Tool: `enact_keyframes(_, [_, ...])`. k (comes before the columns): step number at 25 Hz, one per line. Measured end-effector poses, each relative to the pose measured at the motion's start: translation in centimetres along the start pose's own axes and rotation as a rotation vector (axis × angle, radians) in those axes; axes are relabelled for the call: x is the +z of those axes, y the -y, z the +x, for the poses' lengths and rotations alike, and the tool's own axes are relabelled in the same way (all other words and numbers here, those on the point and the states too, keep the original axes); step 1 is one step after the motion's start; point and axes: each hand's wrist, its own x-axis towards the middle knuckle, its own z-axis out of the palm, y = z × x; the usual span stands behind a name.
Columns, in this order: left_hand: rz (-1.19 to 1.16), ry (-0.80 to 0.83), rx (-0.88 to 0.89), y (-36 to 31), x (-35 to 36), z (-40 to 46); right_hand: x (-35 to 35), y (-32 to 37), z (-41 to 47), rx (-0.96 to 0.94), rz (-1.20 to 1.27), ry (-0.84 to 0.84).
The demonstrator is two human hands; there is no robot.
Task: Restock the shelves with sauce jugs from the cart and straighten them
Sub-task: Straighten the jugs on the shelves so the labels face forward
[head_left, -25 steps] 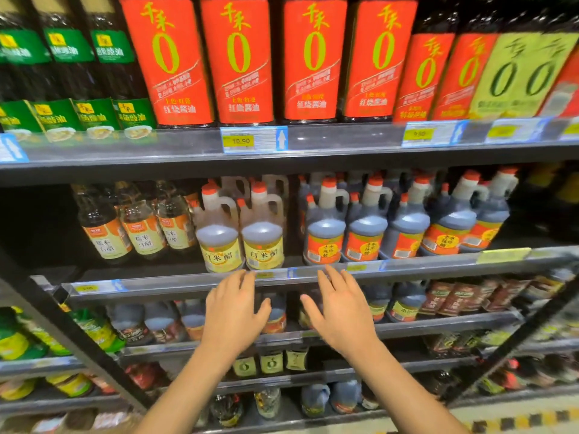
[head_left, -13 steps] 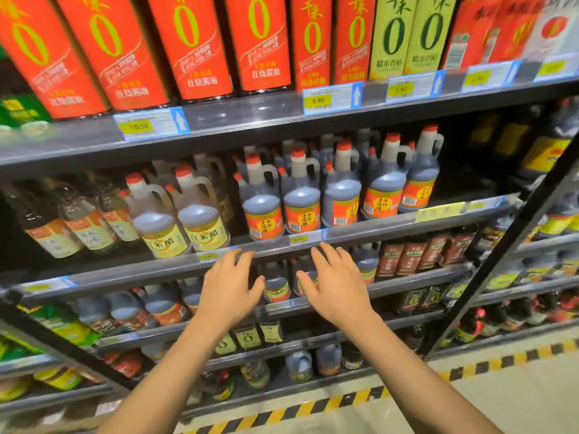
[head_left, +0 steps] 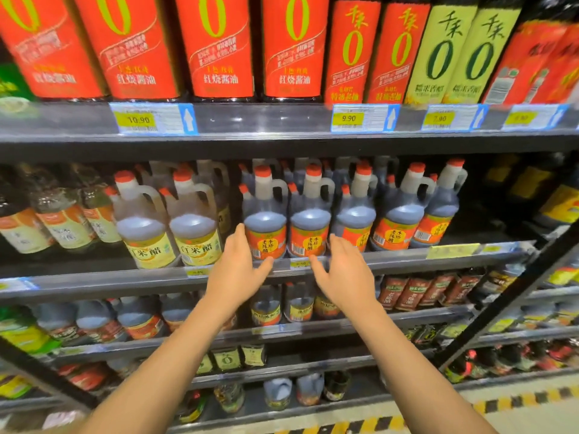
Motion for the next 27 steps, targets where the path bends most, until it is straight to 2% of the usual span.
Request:
enact_keyframes(4, [-0.081,-0.032,-0.057,0.0,1.2,1.4,1.0,-0.4,1.6,0.046,0.029,-0.03])
enact_keyframes(9, [-0.04,-0.066,-0.144,-0.3,1.9,2.2,2.5,-0.9,2.7,0.063,0.136,-0.052])
enact_keyframes(19, [-0.039,-0.114,-0.1,0.6,2.3,1.7,3.3,-0.8,2.7,0.113,0.129,-0.135])
enact_keyframes(27, [-0.017,-0.109,-0.087,0.9,2.3,1.9,4.7,0.8,2.1,0.248,0.376,-0.262])
